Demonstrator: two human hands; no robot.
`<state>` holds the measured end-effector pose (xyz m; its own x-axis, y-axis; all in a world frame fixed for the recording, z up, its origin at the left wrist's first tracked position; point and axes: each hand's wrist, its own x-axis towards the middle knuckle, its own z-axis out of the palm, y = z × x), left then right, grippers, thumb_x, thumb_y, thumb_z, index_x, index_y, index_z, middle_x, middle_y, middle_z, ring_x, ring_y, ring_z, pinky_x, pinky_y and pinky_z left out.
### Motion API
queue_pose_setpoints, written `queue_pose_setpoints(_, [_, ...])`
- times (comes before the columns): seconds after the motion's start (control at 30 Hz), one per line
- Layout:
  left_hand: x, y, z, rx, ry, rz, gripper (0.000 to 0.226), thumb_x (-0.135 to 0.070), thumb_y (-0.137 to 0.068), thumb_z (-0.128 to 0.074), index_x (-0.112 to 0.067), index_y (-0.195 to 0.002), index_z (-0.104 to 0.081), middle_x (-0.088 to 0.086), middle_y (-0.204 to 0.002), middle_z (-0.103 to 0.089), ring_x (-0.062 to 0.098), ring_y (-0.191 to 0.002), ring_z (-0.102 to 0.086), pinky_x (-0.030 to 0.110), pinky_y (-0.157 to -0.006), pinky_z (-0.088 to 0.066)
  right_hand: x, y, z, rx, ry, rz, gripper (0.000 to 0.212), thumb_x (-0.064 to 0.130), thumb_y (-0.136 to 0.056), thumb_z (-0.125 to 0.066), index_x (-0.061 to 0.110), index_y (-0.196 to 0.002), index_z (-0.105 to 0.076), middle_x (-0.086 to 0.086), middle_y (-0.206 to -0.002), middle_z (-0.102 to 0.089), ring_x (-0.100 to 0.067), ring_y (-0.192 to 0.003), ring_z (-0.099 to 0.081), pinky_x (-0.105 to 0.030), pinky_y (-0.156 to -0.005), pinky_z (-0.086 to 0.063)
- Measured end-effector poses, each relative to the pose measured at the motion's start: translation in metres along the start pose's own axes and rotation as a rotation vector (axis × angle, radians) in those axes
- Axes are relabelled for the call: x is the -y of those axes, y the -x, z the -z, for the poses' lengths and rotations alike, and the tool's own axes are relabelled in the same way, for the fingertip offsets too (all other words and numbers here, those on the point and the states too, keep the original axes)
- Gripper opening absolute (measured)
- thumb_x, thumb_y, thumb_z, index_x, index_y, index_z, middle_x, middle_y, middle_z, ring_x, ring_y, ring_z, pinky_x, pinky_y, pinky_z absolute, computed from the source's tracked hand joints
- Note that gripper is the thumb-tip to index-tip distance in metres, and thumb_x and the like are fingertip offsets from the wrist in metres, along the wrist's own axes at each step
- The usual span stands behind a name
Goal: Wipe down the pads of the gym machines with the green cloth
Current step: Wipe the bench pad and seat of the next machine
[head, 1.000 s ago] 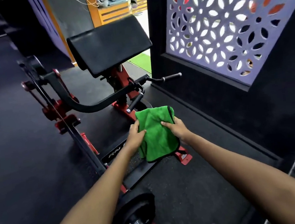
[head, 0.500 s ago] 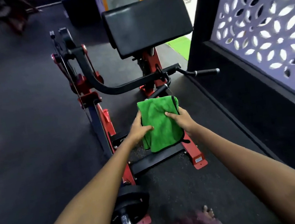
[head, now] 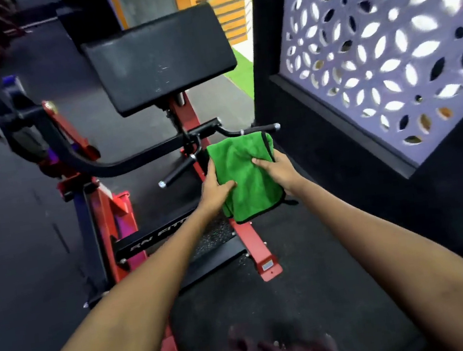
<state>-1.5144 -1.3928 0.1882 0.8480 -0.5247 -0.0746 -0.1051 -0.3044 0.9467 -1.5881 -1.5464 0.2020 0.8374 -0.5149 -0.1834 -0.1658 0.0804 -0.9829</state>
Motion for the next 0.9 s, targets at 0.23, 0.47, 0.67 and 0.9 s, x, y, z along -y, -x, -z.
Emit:
queue_pose_setpoints(0.23, [-0.029,-0.059,-0.093,0.094,-0.023,-0.105,0.087,-0.019,-0.068,-0.061,-0.021,-0.148,-0.027,0.004,-0.132,-0.053,0.022,-0.122,-0.052,0.038,-0.105,-0.042,0.012,-0.025,0.102,-0.139,0.017,0.021,0.026,0.014,-0.089,-0.065,0.015,-0.115,-0.062,-0.002,-0.112,-0.065,-0.020,-0.104,-0.062,-0.035,-0.093,-0.050])
queue_pose_setpoints(0.47, [-0.032,-0.128,-0.171,0.120,-0.013,-0.091,0.078,0.002,-0.083,-0.063,-0.017,-0.149,-0.025,0.007,-0.132,-0.053,0.020,-0.120,-0.051,0.029,-0.101,-0.041,0.005,-0.098,0.183,-0.126,0.136,0.023,0.027,0.020,-0.086,-0.068,0.021,-0.112,-0.062,-0.003,-0.114,-0.067,-0.022,-0.106,-0.063,-0.045,-0.098,-0.048])
queue_pose_setpoints(0.67, [-0.039,-0.193,-0.205,0.068,-0.017,-0.013,0.077,-0.001,-0.085,-0.059,-0.021,-0.150,-0.022,0.009,-0.138,-0.050,0.025,-0.125,-0.048,0.037,-0.105,-0.040,0.011,-0.177,0.220,0.002,0.228,-0.010,0.033,0.019,-0.087,-0.068,0.018,-0.118,-0.060,-0.004,-0.117,-0.066,-0.022,-0.108,-0.062,-0.046,-0.100,-0.046])
queue_pose_setpoints(0.9, [-0.060,-0.264,-0.230,0.014,0.044,-0.005,0.077,-0.001,-0.088,-0.058,-0.022,-0.151,-0.018,-0.005,-0.128,-0.046,0.014,-0.119,-0.046,0.032,-0.102,-0.039,0.044,-0.264,0.254,0.152,0.301,0.002,0.036,0.009,-0.088,-0.064,0.008,-0.123,-0.056,-0.010,-0.120,-0.064,-0.025,-0.110,-0.061,-0.041,-0.099,-0.047])
